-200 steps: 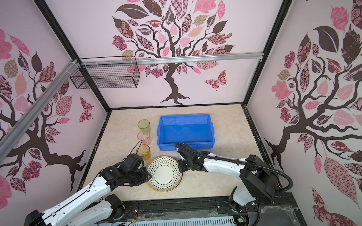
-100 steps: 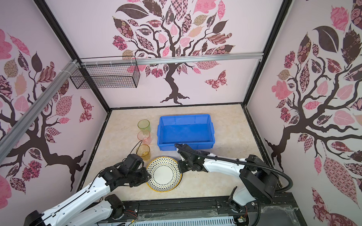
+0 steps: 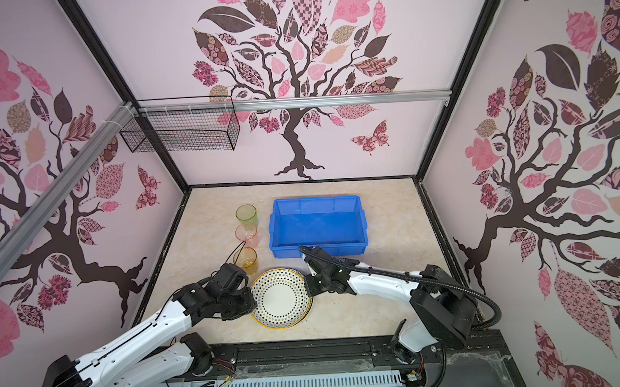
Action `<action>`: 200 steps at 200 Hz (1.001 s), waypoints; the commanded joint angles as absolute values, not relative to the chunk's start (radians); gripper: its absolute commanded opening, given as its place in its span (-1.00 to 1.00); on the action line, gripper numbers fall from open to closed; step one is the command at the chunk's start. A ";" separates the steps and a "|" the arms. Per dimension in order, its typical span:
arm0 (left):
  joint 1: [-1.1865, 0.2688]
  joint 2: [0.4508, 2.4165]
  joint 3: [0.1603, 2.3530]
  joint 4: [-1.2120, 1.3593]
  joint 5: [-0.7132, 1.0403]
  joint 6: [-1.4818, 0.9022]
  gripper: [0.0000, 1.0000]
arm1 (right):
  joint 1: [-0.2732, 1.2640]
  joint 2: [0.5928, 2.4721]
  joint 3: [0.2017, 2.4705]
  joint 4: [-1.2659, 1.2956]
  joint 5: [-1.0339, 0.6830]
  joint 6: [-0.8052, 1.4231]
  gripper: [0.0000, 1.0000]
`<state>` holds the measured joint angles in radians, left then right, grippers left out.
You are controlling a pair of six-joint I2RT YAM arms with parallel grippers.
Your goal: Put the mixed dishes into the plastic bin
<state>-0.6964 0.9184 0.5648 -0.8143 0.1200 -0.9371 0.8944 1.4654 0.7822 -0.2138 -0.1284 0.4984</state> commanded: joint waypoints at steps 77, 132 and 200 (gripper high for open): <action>-0.701 0.913 0.593 -0.811 0.115 -0.910 -0.82 | 0.911 1.461 0.784 -0.205 -0.210 0.511 -0.87; -0.700 0.906 0.612 -0.842 0.097 -0.902 -1.00 | 0.911 1.437 0.804 -0.219 -0.187 0.491 -0.78; -0.701 0.869 0.645 -0.886 0.045 -0.901 -1.00 | 0.911 1.397 0.853 -0.248 -0.141 0.436 -0.54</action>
